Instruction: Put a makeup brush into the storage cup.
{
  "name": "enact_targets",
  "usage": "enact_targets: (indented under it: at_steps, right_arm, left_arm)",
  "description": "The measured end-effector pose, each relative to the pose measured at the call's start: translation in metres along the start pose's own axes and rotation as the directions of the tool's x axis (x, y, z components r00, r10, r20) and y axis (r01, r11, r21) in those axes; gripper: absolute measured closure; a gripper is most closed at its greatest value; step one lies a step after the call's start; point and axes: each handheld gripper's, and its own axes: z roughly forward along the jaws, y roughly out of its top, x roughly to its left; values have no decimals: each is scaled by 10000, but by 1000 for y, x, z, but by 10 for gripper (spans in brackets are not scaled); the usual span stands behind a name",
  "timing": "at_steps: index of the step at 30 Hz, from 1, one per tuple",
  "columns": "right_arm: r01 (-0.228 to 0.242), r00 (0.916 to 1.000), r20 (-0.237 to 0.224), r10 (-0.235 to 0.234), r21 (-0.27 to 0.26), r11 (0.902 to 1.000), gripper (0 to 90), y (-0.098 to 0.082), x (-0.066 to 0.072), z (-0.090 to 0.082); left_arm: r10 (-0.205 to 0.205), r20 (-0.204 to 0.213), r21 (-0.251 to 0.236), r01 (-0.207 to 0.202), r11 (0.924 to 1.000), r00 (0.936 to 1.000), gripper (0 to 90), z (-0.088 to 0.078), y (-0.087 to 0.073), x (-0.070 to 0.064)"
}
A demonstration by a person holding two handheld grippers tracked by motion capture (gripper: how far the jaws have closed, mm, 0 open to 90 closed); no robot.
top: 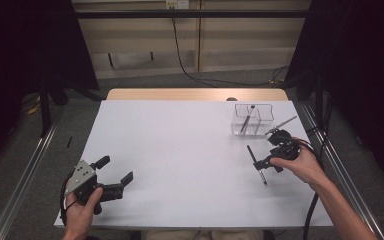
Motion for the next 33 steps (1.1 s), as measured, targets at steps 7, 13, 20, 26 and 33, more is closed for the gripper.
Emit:
enact_targets:
  at_steps: [7,13,20,26,33]
  right_arm:
    - [173,9995,255,-196,878,9960,207,2,5,9]
    - [168,9992,323,-220,1513,9884,319,3,7,16]
    - [16,9988,486,-115,2005,9797,383,0,7,20]
    - [-107,9989,476,-5,2342,9721,466,-4,5,25]
    - [-154,9980,630,-14,2648,9642,550,-1,7,30]
  left_arm:
    - [-4,-4,-16,4,10000,10000,18,0,0,0]
    - [20,18,-9,-20,10000,10000,18,0,0,0]
    - [27,12,25,-27,10000,10000,18,0,0,0]
    - [74,31,58,-74,10000,10000,18,0,0,0]
    - [56,32,62,-56,10000,10000,18,0,-1,0]
